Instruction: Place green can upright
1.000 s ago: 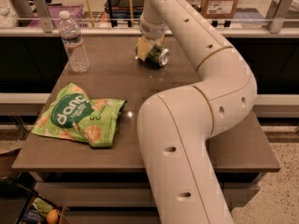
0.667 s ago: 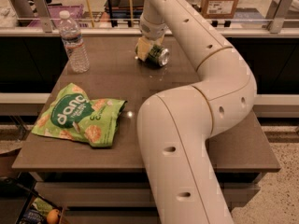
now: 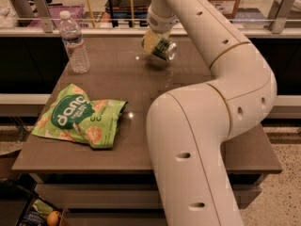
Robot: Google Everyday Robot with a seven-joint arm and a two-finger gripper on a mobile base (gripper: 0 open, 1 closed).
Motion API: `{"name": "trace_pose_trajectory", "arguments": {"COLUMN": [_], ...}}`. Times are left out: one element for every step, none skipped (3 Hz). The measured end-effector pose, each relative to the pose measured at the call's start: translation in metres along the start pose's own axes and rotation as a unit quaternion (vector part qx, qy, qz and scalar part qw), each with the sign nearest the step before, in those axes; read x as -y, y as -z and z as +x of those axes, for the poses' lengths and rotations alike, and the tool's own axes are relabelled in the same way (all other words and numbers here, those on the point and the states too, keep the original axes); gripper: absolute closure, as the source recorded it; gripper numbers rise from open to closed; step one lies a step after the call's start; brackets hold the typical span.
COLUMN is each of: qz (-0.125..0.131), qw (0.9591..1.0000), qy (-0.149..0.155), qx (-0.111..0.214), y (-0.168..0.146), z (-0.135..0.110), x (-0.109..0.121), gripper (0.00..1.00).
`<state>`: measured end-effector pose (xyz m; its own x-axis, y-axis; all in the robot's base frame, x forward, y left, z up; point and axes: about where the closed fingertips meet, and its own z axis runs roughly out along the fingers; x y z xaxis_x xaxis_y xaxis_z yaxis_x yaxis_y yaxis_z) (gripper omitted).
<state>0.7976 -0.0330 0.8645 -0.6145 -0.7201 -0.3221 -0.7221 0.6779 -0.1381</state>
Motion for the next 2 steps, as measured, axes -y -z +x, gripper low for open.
{"name": "trace_pose_trajectory", "arguments": {"qz": [0.011, 0.026], "qw": [0.9998, 0.998], "qy": [-0.005, 0.0], "qx": [0.018, 0.058], "y": [0.019, 0.042], "z": [0.004, 0.001], "x": [0.007, 0.012], "gripper": [1.0, 1.0]}}
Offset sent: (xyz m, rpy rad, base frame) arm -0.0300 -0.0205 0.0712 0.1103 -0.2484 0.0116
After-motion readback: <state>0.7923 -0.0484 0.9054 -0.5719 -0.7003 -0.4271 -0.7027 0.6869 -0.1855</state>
